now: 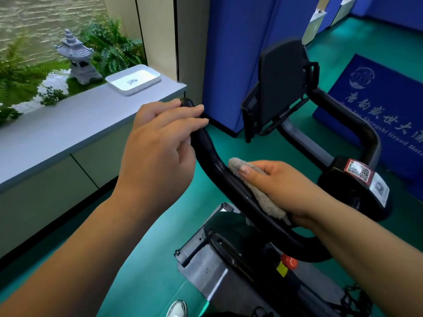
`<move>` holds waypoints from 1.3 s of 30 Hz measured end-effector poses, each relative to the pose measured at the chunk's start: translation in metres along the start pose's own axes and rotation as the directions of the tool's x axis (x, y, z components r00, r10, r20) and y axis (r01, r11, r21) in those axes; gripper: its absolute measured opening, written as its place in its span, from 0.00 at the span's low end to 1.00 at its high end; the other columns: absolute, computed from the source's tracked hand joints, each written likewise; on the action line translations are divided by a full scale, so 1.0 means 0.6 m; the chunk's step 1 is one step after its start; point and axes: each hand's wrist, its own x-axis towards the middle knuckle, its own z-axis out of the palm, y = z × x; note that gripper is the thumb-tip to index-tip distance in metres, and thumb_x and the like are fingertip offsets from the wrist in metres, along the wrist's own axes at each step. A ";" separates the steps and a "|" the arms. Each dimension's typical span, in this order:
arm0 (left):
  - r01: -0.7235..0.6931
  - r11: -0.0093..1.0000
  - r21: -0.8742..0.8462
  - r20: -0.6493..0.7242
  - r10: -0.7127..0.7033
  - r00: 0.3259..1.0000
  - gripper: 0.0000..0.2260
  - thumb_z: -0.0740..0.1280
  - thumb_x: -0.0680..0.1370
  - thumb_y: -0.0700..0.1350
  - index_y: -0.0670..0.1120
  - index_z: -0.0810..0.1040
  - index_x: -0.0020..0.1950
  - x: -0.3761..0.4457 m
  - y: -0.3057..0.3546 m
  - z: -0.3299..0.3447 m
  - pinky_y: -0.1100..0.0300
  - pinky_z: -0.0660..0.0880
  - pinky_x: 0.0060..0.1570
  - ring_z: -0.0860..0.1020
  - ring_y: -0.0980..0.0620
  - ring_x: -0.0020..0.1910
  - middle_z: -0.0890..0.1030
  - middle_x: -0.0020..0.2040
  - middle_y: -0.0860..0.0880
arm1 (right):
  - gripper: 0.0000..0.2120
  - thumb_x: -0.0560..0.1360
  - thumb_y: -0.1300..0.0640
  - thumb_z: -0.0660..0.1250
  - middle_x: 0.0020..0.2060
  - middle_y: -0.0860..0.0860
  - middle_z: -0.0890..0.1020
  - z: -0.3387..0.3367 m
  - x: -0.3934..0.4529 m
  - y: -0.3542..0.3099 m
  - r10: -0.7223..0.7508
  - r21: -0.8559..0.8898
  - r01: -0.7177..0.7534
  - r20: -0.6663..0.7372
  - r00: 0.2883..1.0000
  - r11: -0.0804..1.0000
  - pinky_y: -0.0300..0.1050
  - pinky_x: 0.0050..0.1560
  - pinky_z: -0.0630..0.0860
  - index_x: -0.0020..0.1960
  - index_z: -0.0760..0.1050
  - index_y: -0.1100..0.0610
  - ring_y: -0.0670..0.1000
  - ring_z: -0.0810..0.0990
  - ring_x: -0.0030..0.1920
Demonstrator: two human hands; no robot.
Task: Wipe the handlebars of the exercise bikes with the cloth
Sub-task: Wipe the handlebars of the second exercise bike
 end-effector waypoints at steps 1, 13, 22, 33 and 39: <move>-0.001 1.000 0.001 -0.002 0.001 1.000 0.16 0.65 0.73 0.33 0.45 0.81 0.58 0.001 0.000 0.001 0.68 0.58 0.65 0.74 0.45 0.61 0.79 0.60 0.51 | 0.10 0.77 0.50 0.66 0.41 0.49 0.86 0.006 0.010 -0.006 -0.008 0.027 0.008 -0.004 1.000 1.000 0.35 0.40 0.78 0.51 0.82 0.55 0.43 0.82 0.38; 0.013 1.000 -0.013 -0.008 -0.013 1.000 0.16 0.65 0.73 0.33 0.46 0.81 0.57 0.002 0.002 -0.002 0.68 0.58 0.64 0.74 0.45 0.60 0.79 0.58 0.54 | 0.11 0.78 0.49 0.65 0.39 0.47 0.86 -0.006 -0.013 0.008 0.033 0.054 -0.036 0.053 0.998 0.998 0.36 0.39 0.78 0.53 0.81 0.53 0.43 0.84 0.37; -0.031 0.999 0.017 -0.040 0.032 0.999 0.14 0.64 0.74 0.34 0.44 0.82 0.57 -0.012 0.007 0.008 0.61 0.60 0.67 0.71 0.42 0.64 0.79 0.62 0.48 | 0.14 0.70 0.59 0.74 0.47 0.47 0.81 0.011 -0.054 0.013 -0.345 -0.167 0.320 -0.153 0.926 0.932 0.26 0.51 0.71 0.53 0.81 0.45 0.39 0.79 0.48; -0.071 0.997 -0.020 -0.052 0.070 0.996 0.13 0.64 0.74 0.34 0.42 0.82 0.56 -0.010 -0.005 0.009 0.65 0.58 0.67 0.72 0.42 0.64 0.79 0.61 0.47 | 0.17 0.67 0.58 0.77 0.46 0.45 0.73 0.047 -0.060 0.017 -0.562 -0.477 0.421 -0.202 0.802 0.772 0.29 0.51 0.71 0.54 0.83 0.50 0.42 0.75 0.48; -0.089 0.994 -0.064 -0.045 0.086 0.995 0.14 0.63 0.74 0.34 0.43 0.82 0.56 -0.012 -0.011 0.008 0.63 0.59 0.68 0.71 0.41 0.64 0.78 0.62 0.47 | 0.17 0.65 0.60 0.79 0.44 0.42 0.70 0.044 -0.096 0.042 -0.585 -0.606 0.349 -0.242 0.774 0.714 0.22 0.49 0.66 0.53 0.83 0.52 0.35 0.72 0.48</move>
